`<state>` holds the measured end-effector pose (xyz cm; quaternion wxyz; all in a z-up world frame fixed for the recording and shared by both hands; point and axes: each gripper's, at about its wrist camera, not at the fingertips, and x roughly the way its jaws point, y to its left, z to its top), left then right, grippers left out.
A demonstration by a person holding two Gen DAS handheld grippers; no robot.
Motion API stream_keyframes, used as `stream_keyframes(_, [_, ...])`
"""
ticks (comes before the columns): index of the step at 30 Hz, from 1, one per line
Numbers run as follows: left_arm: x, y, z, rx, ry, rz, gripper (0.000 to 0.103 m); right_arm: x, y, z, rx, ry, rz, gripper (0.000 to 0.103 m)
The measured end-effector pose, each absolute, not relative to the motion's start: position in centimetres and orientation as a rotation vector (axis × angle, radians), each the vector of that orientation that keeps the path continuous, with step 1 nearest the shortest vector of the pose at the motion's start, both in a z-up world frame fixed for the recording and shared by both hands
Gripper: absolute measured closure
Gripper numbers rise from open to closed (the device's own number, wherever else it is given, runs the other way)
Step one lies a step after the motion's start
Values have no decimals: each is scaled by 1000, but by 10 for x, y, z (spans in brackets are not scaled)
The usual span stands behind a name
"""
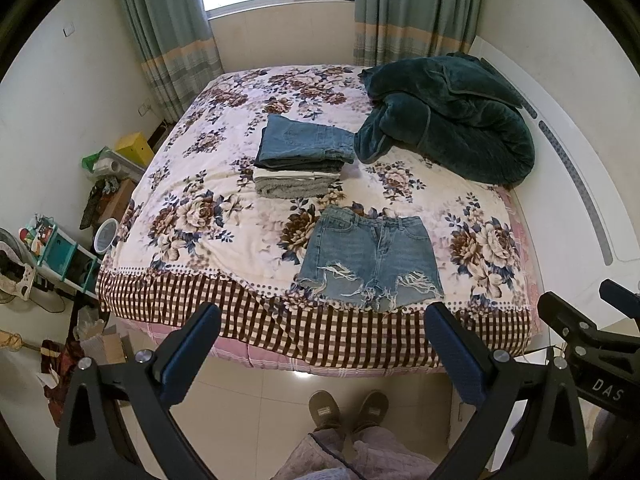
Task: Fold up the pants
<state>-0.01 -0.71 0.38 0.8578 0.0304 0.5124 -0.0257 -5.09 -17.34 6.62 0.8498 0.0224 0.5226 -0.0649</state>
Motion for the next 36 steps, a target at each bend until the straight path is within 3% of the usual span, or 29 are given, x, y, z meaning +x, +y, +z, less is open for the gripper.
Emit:
stream_keyframes(24, [17,-9,30,65,1073,-58,0,-56,-171,68,47,1102,-135,0])
stream_keyframes(36, [25,-9,16,81,1042,-33,0,-56,-173,58,76,1139,-167,0])
